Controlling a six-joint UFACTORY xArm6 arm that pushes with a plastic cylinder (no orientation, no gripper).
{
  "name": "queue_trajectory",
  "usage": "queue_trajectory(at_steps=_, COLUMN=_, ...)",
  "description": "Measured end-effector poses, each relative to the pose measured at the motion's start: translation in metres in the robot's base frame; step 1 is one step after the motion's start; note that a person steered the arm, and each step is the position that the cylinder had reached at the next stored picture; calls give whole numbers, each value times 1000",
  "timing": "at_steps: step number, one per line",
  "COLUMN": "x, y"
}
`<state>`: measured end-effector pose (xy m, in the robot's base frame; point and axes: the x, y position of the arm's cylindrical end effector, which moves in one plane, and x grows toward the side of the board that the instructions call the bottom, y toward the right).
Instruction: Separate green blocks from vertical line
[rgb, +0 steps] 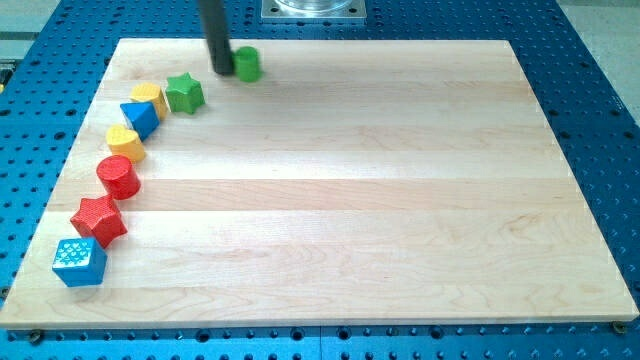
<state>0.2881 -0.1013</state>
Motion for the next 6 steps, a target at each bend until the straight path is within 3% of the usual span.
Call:
queue_trajectory(at_steps=1, x=32, y=12)
queue_trajectory(at_steps=2, x=85, y=-71)
queue_trajectory(at_steps=4, x=0, y=-84)
queue_trajectory(at_steps=5, x=-11, y=-126)
queue_trajectory(at_steps=6, x=-14, y=-48)
